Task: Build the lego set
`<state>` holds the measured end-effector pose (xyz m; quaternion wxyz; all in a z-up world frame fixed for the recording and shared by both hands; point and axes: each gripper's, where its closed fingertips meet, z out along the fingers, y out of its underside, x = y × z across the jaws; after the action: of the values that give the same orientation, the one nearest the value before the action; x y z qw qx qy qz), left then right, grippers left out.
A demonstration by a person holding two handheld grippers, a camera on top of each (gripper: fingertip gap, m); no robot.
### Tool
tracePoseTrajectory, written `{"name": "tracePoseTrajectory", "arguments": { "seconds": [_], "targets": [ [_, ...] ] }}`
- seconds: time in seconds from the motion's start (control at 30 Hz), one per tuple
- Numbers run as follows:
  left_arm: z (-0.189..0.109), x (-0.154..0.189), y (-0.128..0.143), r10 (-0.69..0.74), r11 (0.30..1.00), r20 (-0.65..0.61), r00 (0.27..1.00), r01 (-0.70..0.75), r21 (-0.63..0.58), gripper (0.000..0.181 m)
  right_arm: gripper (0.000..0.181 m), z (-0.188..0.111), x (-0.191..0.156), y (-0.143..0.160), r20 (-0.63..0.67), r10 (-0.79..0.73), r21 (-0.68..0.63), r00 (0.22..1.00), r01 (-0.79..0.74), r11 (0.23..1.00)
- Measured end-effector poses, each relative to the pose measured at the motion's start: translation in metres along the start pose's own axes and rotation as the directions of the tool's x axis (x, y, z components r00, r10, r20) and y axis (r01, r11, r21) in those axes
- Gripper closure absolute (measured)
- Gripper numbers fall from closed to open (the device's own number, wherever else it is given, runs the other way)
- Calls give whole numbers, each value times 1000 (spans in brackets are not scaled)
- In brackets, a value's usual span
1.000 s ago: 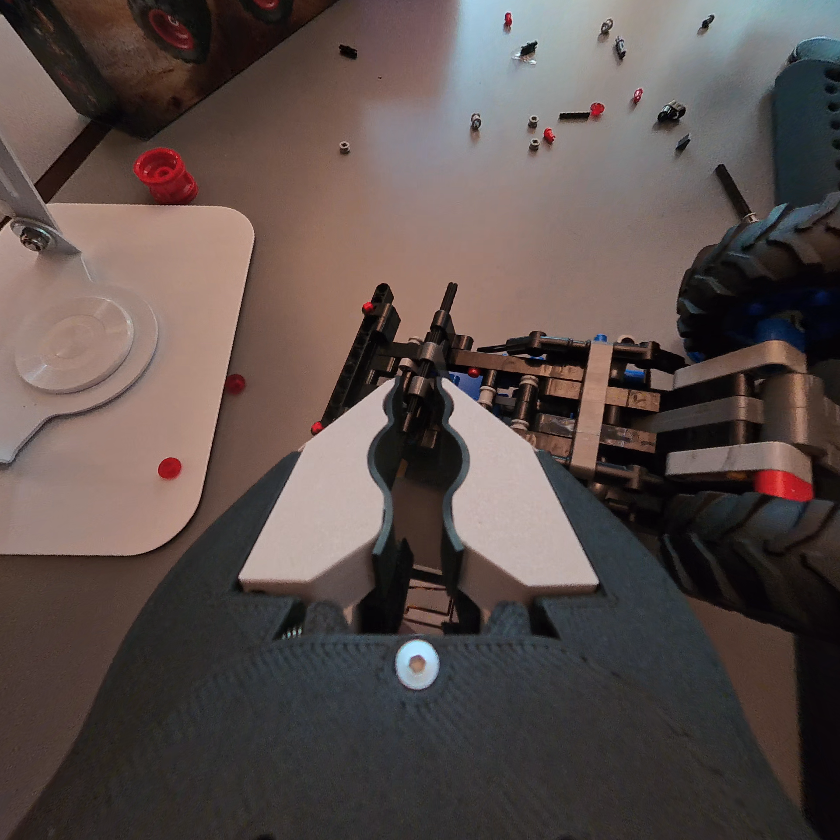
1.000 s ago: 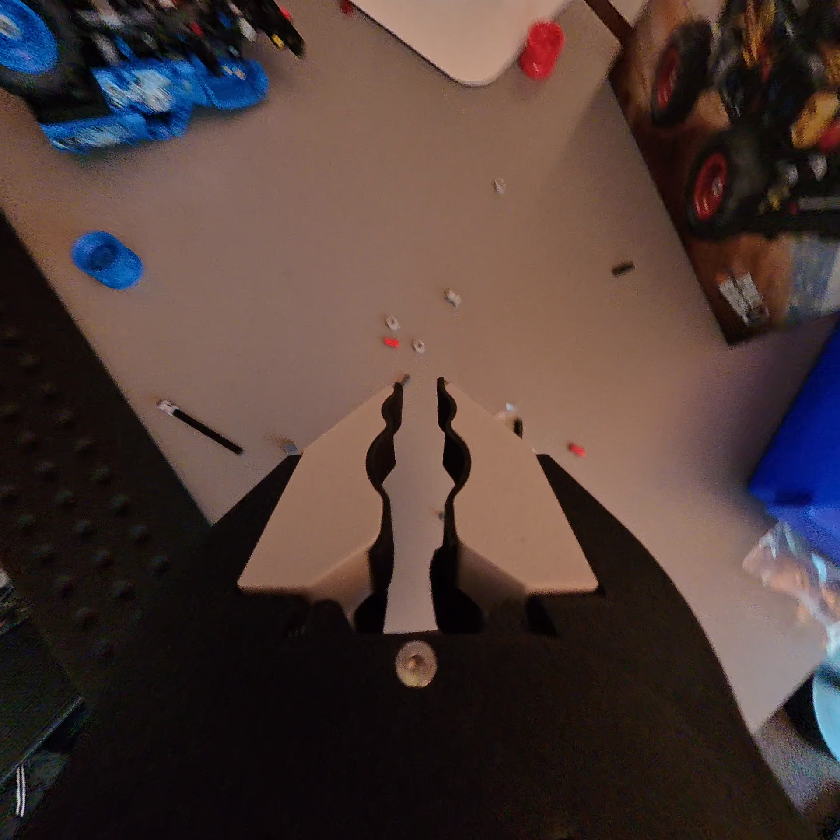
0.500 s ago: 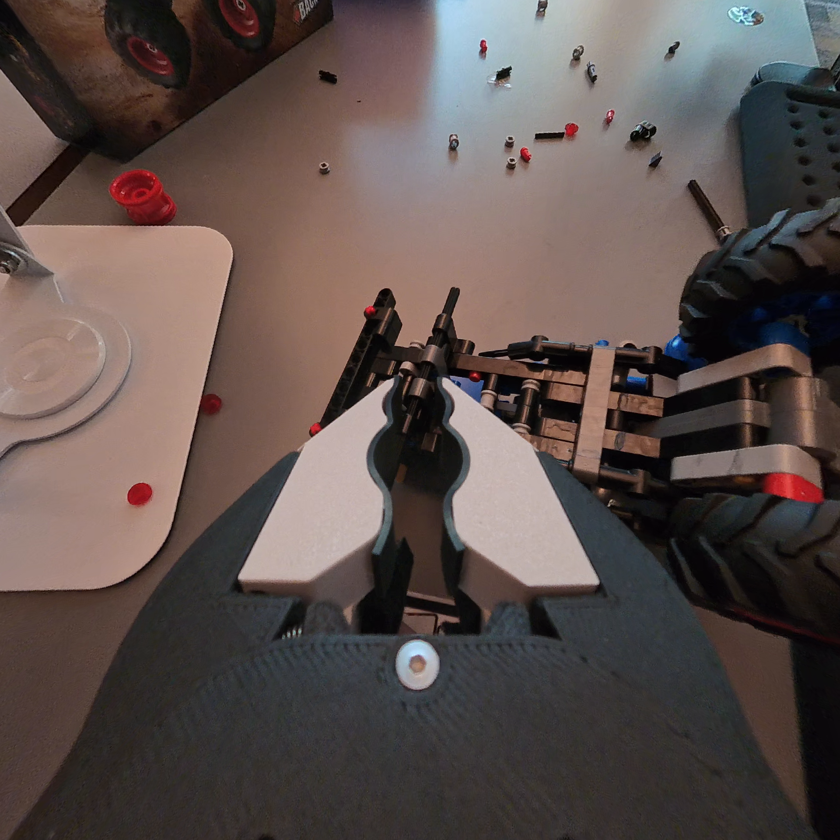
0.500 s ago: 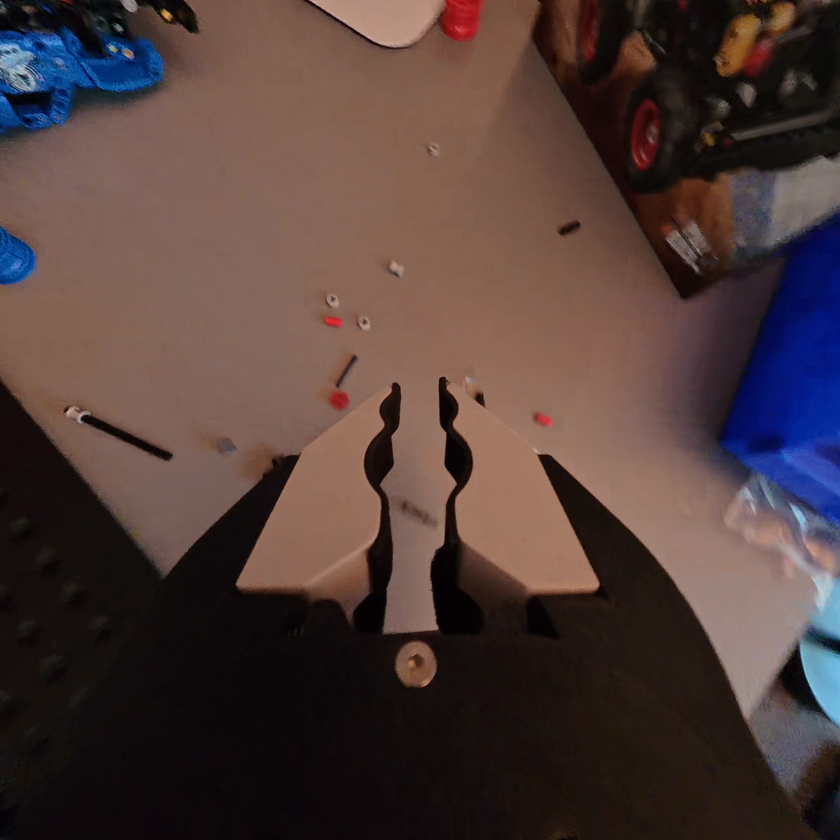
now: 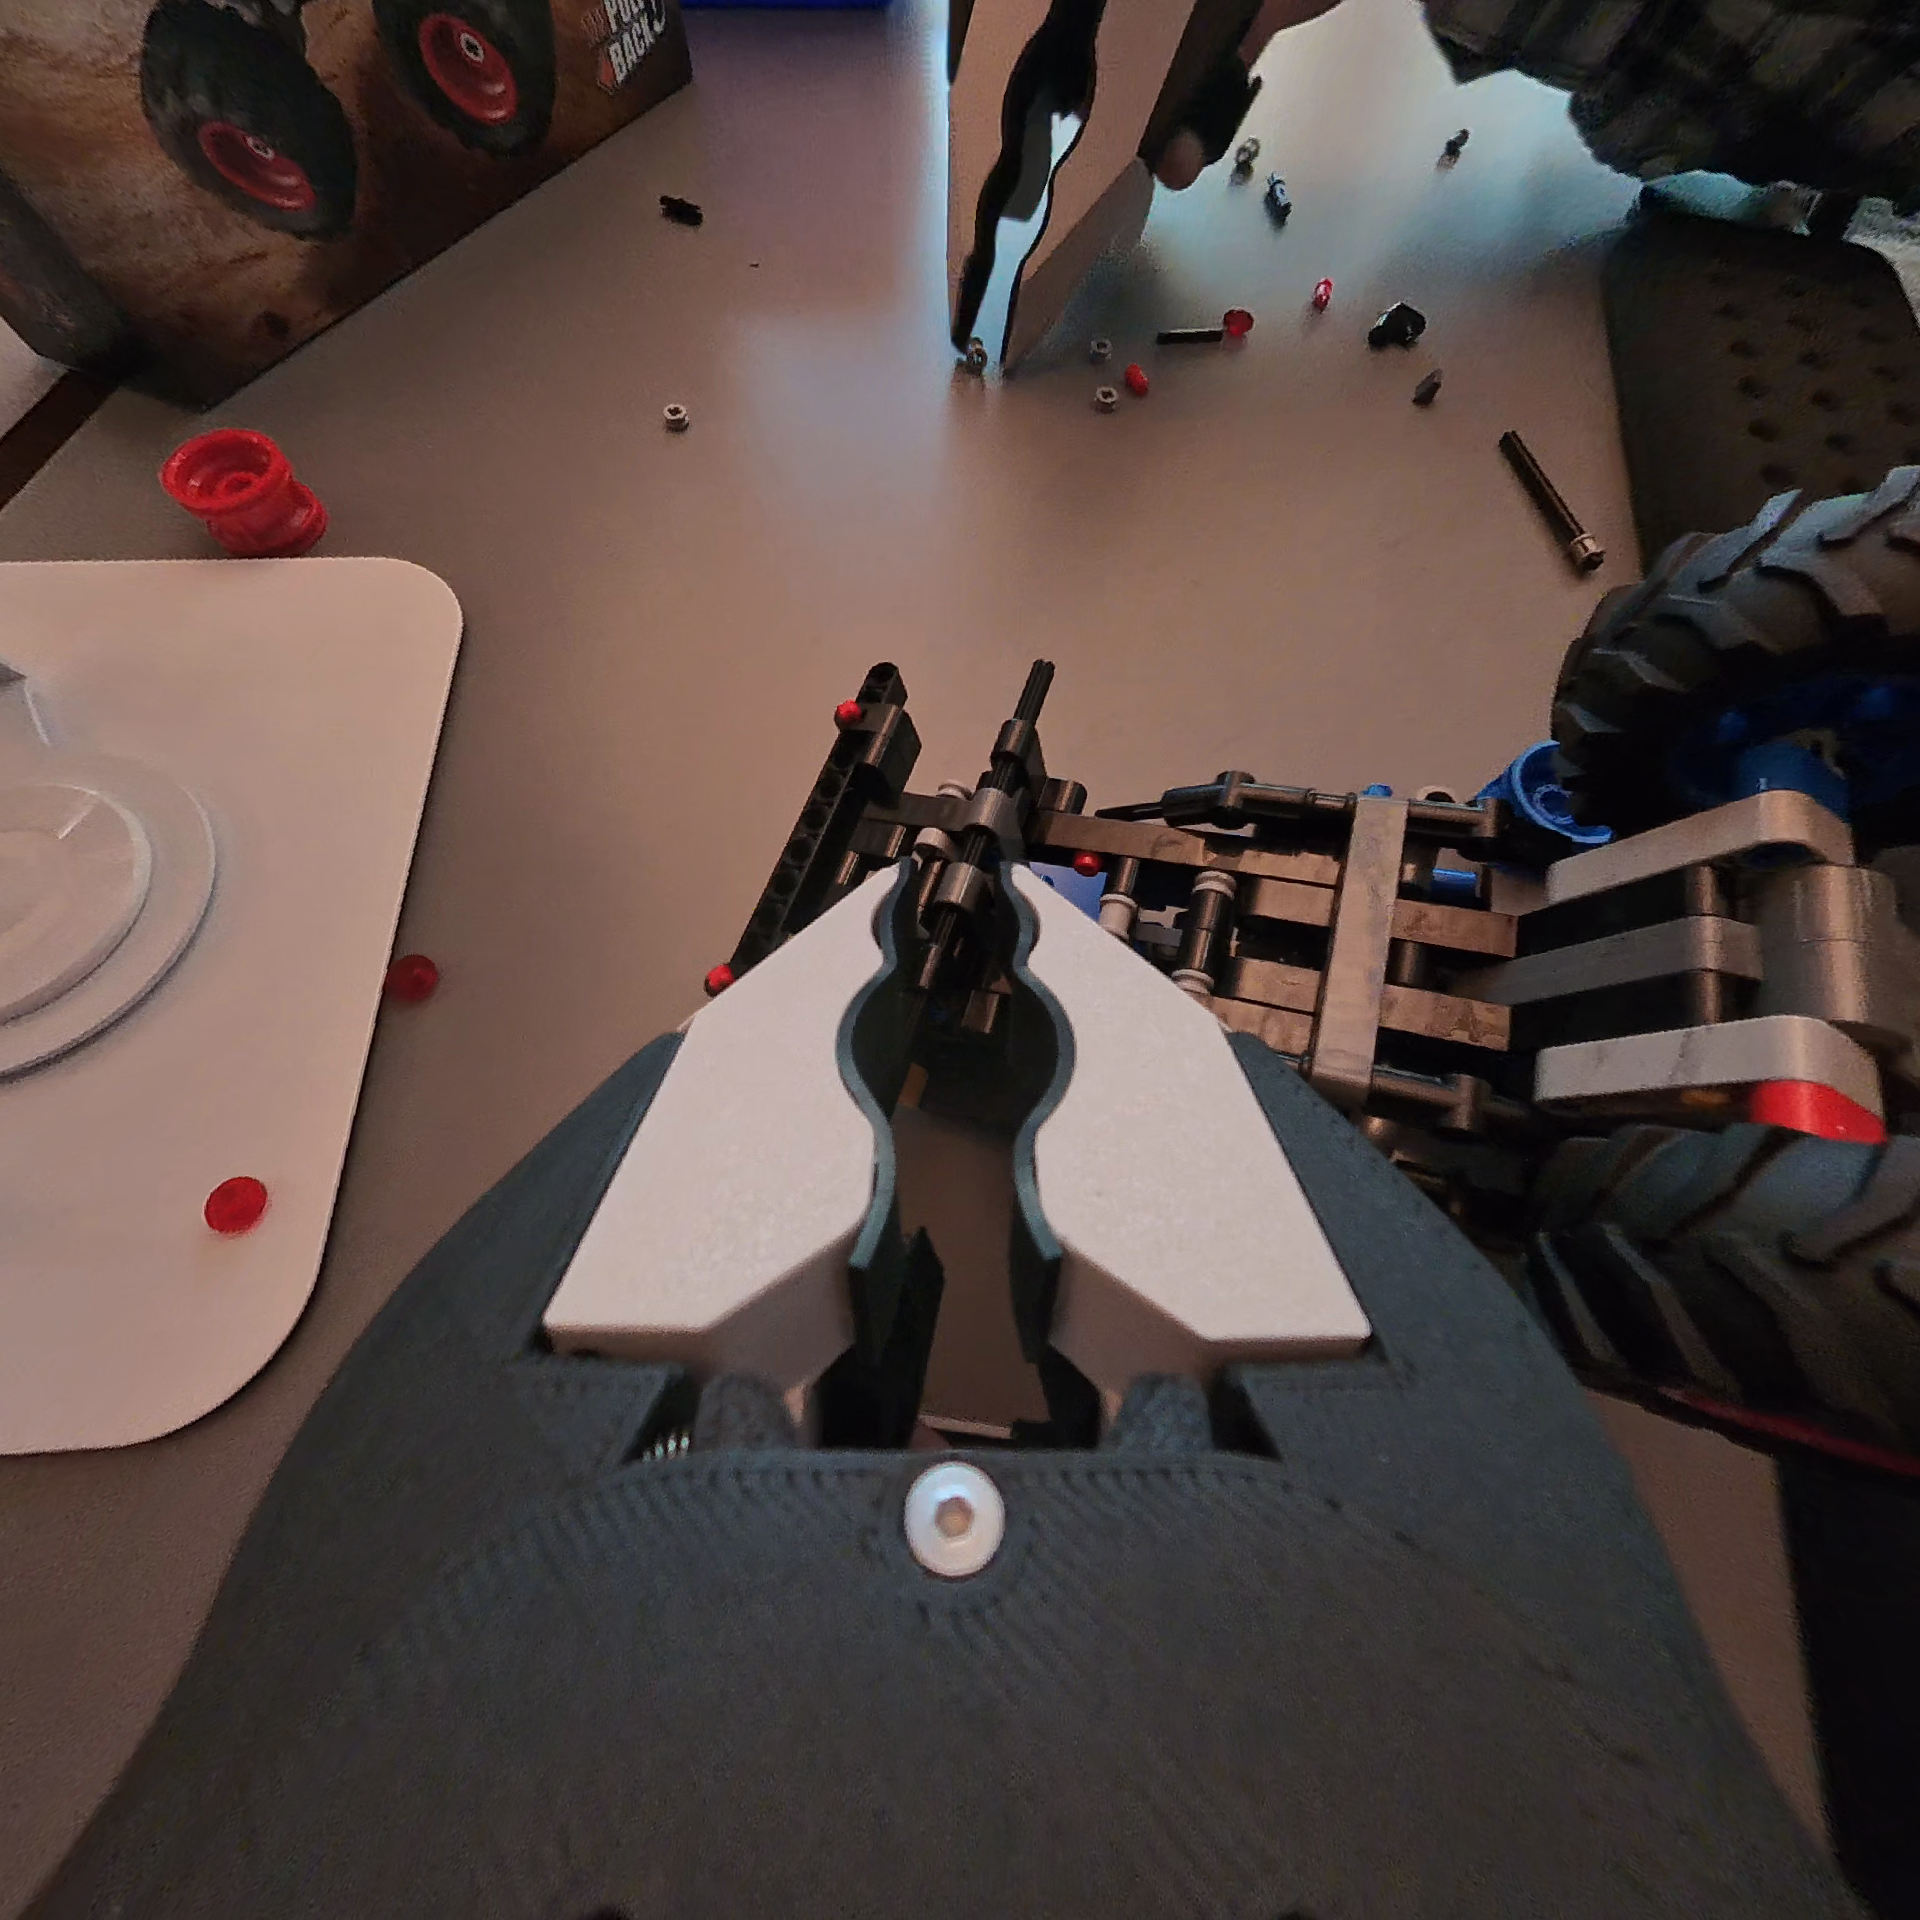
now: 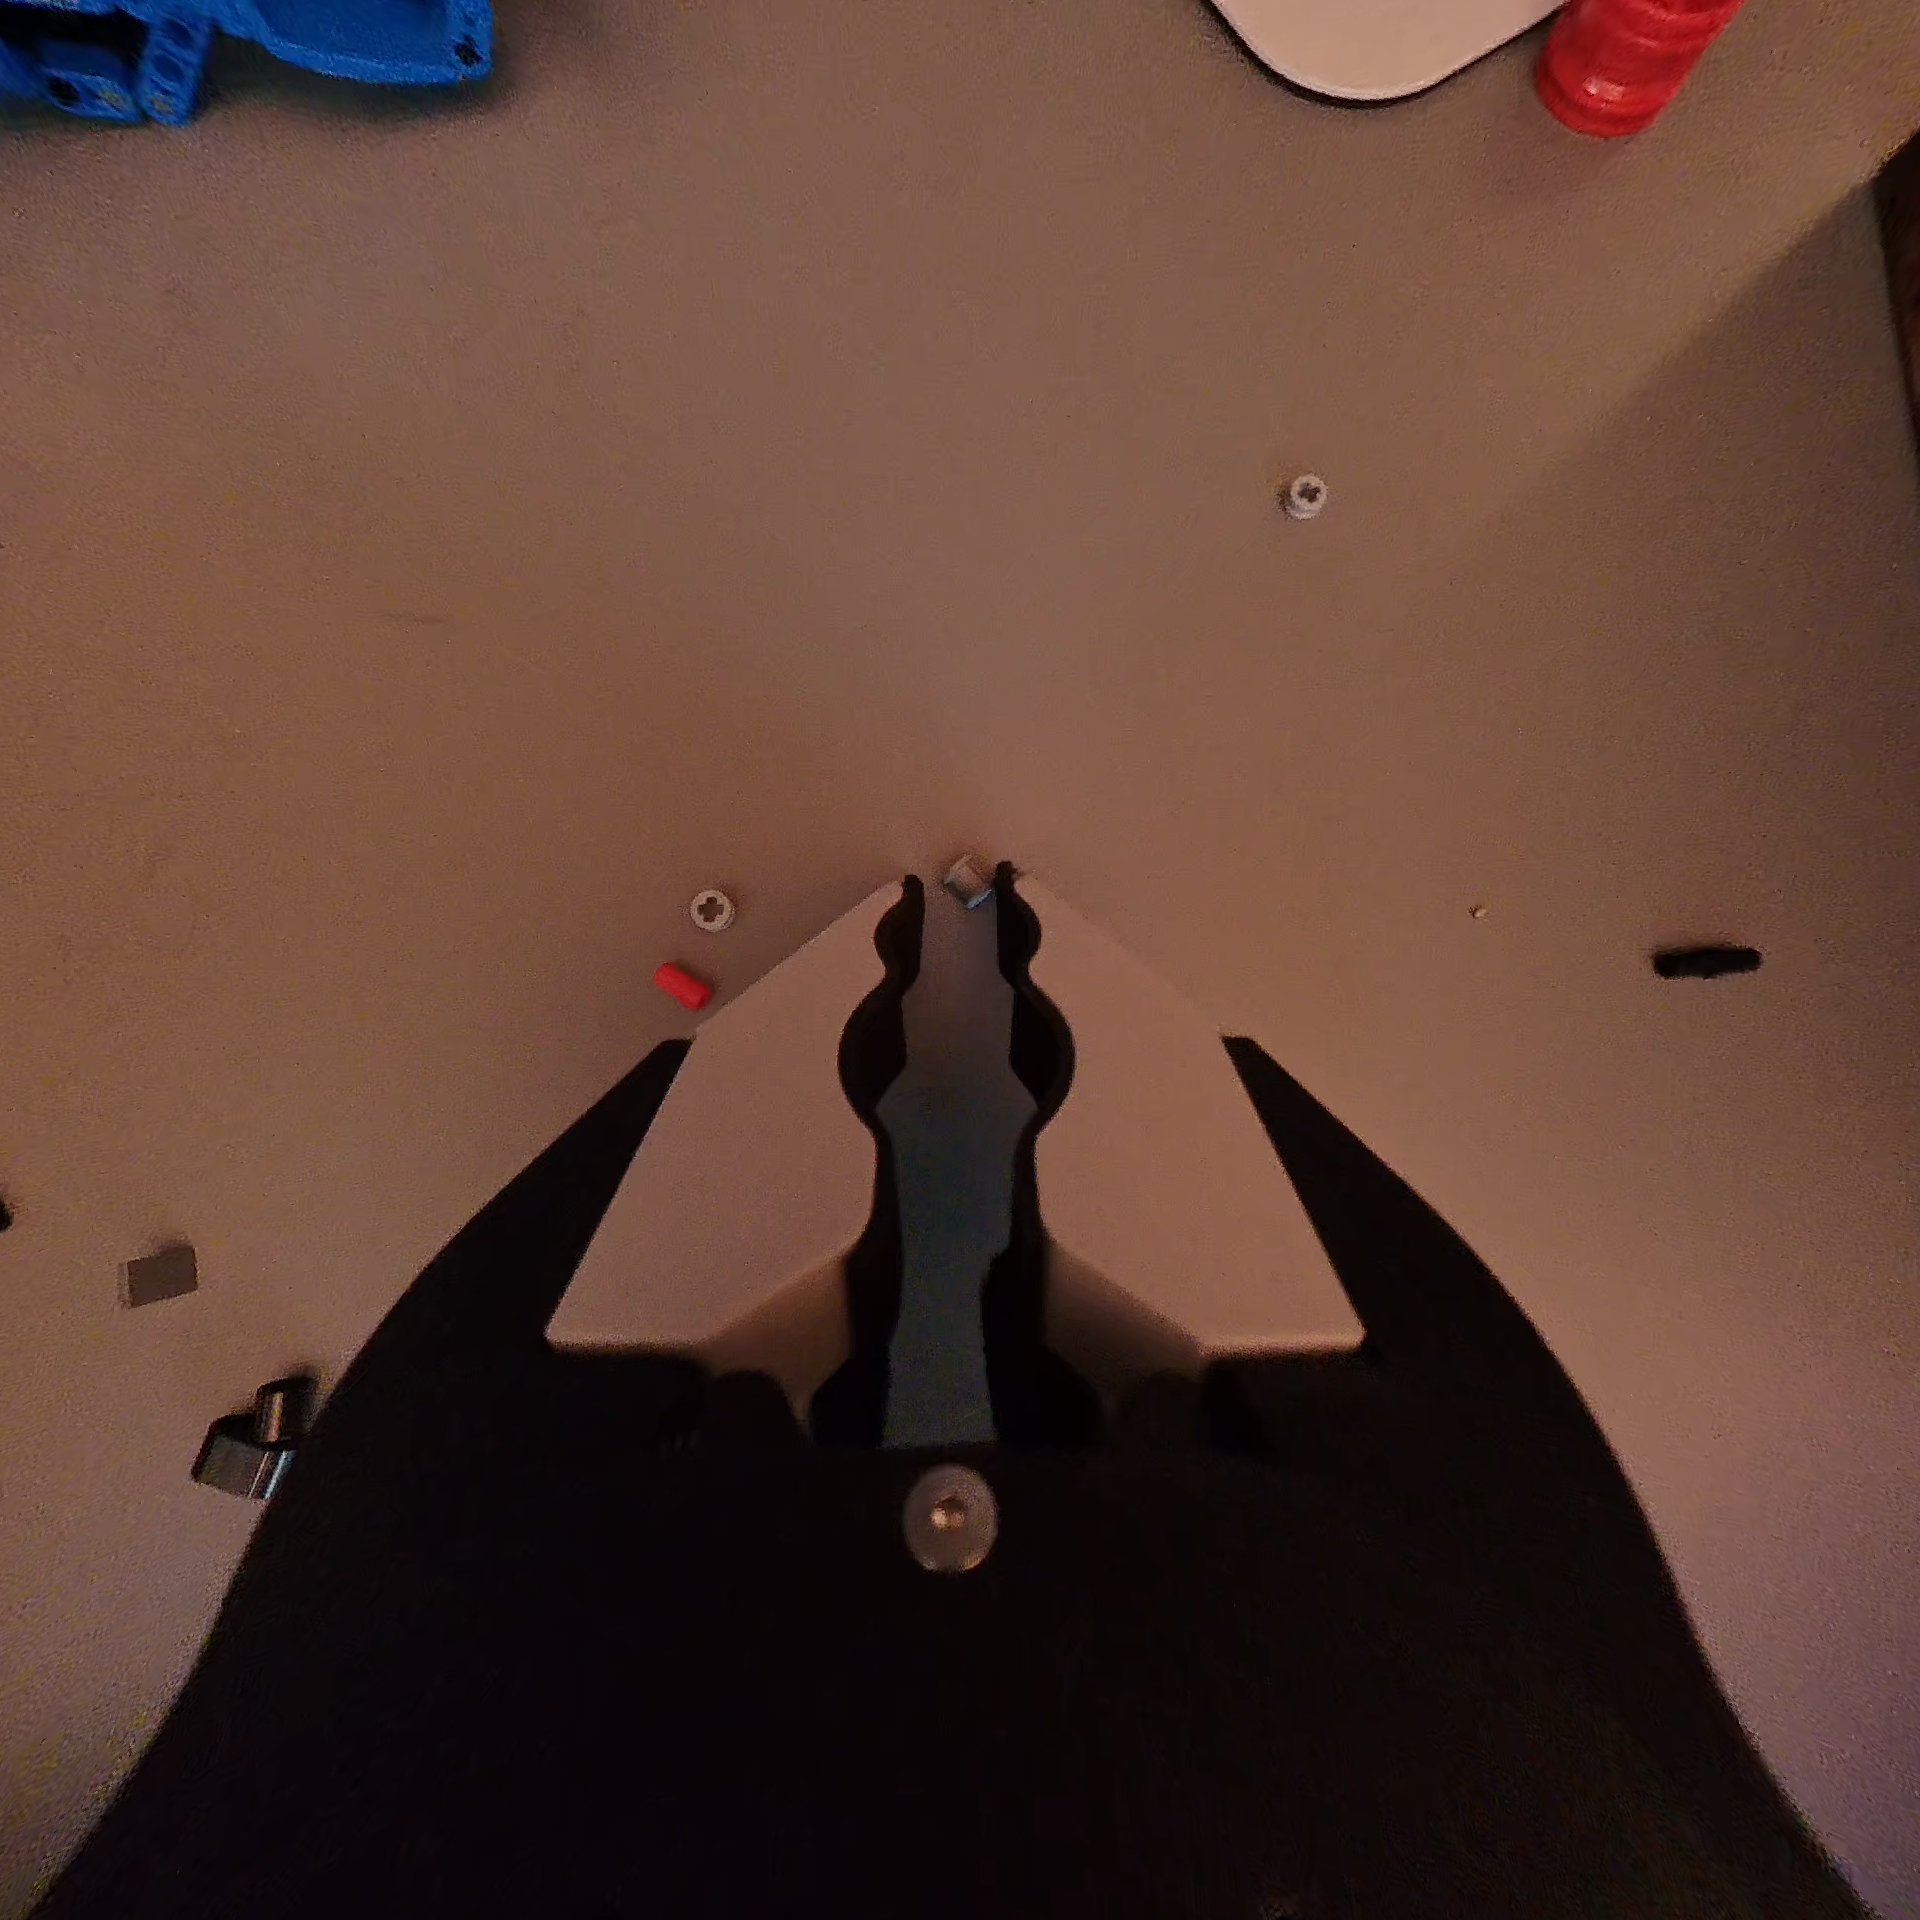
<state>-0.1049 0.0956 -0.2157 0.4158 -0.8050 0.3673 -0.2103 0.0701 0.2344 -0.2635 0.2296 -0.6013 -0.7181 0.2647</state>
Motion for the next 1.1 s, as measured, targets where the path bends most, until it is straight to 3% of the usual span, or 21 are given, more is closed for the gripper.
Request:
{"name": "tracePoseTrajectory", "arguments": {
  "seconds": [0.37,0.63,0.8,1.03,1.1],
  "targets": [
    [2,1,0,2,1000,1,1000,-2,-7,166,174,3,-6,-6,55,43,48,998,-46,998],
    [3,3,1,15,1000,5,1000,-15,-16,165,163,8,-24,-9,66,20,8,998,-21,1000],
    [2,4,2,13,1000,3,1000,-13,-13,166,173,3,-22,-5,87,3,3,996,-4,1000],
    [3,4,1,12,1000,-2,1000,-12,-13,166,168,6,-24,-8,82,42,26,996,-44,999],
    [4,4,1,13,1000,-1,1000,-13,-13,165,177,7,-24,-9,74,55,34,996,-58,998]
  ]
}}
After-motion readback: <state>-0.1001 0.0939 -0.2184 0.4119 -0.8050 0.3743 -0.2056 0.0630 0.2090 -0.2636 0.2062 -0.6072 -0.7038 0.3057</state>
